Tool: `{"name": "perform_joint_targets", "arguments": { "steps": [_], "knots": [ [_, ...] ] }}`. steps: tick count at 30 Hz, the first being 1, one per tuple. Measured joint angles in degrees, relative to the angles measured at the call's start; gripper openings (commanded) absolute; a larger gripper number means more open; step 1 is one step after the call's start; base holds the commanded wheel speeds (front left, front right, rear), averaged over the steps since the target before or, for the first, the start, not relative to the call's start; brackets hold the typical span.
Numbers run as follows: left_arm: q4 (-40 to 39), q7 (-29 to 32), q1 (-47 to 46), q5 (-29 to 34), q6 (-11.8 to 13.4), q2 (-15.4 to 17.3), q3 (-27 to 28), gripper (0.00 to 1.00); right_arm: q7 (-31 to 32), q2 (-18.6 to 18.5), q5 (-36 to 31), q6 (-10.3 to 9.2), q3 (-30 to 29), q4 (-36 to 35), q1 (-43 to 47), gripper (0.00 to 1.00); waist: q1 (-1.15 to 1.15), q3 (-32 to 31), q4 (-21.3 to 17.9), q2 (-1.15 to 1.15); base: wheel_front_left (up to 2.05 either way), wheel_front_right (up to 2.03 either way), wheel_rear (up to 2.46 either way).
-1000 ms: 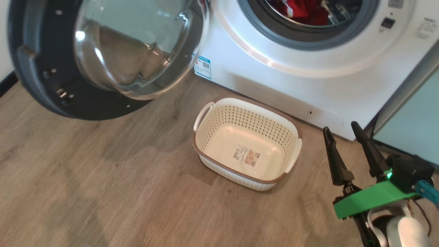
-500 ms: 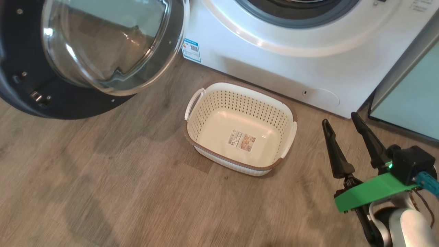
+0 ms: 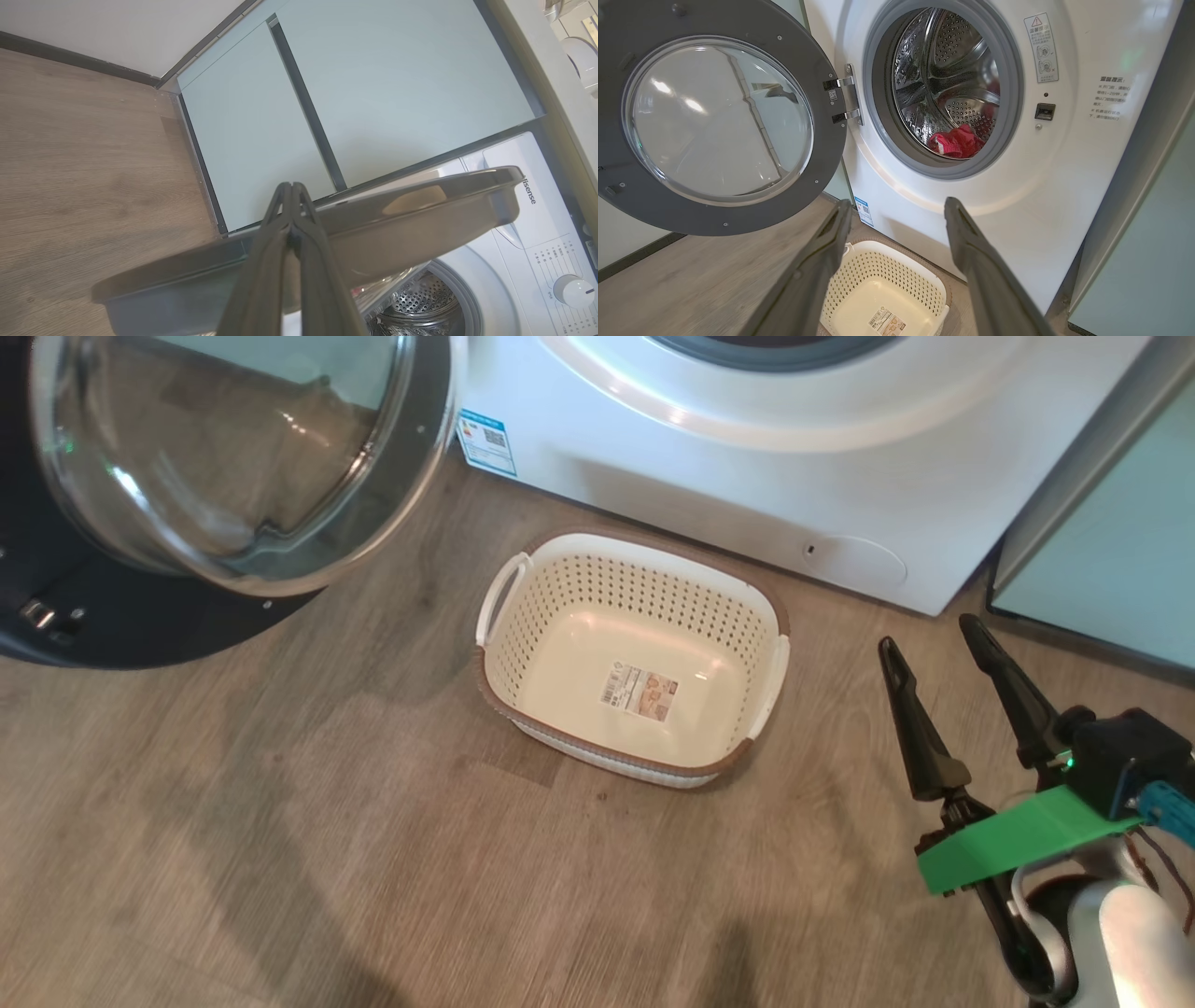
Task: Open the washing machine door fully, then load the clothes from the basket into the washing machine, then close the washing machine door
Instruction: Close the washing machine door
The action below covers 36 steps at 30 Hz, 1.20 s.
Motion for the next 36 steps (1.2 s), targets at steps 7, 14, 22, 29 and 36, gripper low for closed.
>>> {"name": "perform_joint_targets", "arguments": {
  "steps": [7, 14, 22, 29, 36],
  "knots": [
    [0.8, -0.3, 0.1, -2.2, -1.0, -0.1, 1.4, 0.00, 0.2, -0.2, 0.0, 0.00, -0.3, -0.4, -0.9, 1.00, 0.00, 1.2, -1.2, 0.00, 0.00, 0.00, 0.00],
    [-1.1, 5.3, 2.5, -5.6, -1.5, 0.2, 2.7, 0.00, 0.2, -0.2, 0.0, 0.00, -0.6, -0.4, -0.9, 1.00, 0.00, 1.2, -1.1, 0.00, 0.00, 0.00, 0.00],
    [-8.9, 13.5, 7.8, -10.9, -1.6, -0.7, 3.4, 0.00, 0.2, -0.2, 0.3, 0.00, -0.6, -0.4, -0.9, 1.00, 0.00, 0.9, -0.6, 0.00, 0.00, 0.00, 0.00],
    [-19.5, 21.1, 13.9, -16.7, -1.6, -4.4, 4.5, 0.00, 0.1, -0.1, 0.3, 0.00, -0.6, -0.4, -0.9, 1.00, 0.00, 0.5, -0.6, 0.00, 0.00, 0.00, 0.00],
    [-26.2, 25.7, 18.8, -20.1, -1.6, -6.7, 5.4, 0.00, 0.1, -0.1, 0.3, 0.00, -0.4, -0.3, -0.9, 1.00, 0.00, 0.2, -1.2, 0.00, 0.00, 0.00, 0.00]
  ]
}}
